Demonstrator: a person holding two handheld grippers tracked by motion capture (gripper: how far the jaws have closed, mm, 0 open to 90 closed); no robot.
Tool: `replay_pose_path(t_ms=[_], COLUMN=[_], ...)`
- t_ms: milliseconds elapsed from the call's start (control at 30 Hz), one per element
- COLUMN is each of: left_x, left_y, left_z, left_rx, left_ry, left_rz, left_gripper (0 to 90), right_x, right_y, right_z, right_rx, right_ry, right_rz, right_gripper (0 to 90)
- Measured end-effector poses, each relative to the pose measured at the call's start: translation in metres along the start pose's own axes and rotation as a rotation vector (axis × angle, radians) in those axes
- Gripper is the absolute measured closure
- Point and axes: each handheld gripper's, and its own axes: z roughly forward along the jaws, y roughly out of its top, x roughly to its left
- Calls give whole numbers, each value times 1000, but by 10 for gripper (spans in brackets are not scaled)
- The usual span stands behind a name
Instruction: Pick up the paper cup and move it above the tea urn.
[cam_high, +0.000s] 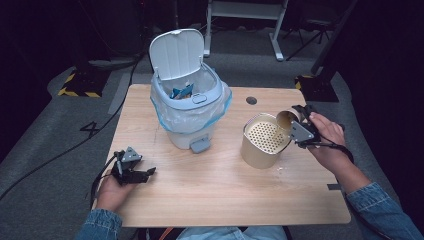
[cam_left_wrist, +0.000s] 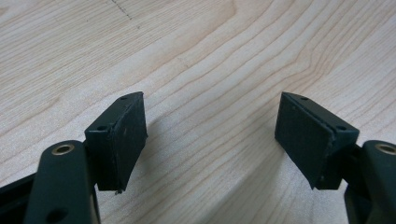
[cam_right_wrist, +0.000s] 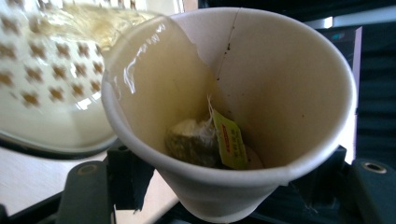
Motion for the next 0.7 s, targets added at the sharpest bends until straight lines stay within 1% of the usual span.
replay_pose_path(t_ms=[67,100,133,167,200,233,300,333,367,433,467,533,567,600,633,667,700], left_x=[0,0,0,0,0,0,0,0,0,0,0,0,0,0,0,0,0], left_y=[0,0,0,0,0,0,0,0,0,0,0,0,0,0,0,0,0], left_z=[0,0,0,0,0,0,0,0,0,0,0,0,0,0,0,0,0], left_rx=[0,0,0,0,0,0,0,0,0,0,0,0,0,0,0,0,0], left_ry=[0,0,0,0,0,0,0,0,0,0,0,0,0,0,0,0,0], left_rz=[-1,0,0,0,0,0,0,0,0,0,0,0,0,0,-1,0,0], left_gripper=[254,255,255,255,255,255,254,254,255,254,254,254,254,254,254,255,254], right_x=[2,4,6,7,9,11,15,17,19,26,30,35,37,38,39,39,39], right_y=[3,6,7,9,11,14,18,21,23,28,30,32,33,34,35,36,37], right_z=[0,0,0,0,0,0,0,1,1,1,2,3,3,4,3,3,2], right_rx=[28,43,49,63,77,99,123,141,155,188,202,214,220,228,234,232,230], right_ry=[-22,-41,-55,-74,-92,-119,-157,-188,-200,-255,-275,-280,-293,-304,-313,-318,-325], right_rz=[-71,-119,-141,-180,-230,-295,-395,-474,-522,-673,-727,-784,-810,-853,-877,-884,-875], right_gripper=[323,323,323,323,323,323,323,323,323,323,323,323,324,323,324,323,324])
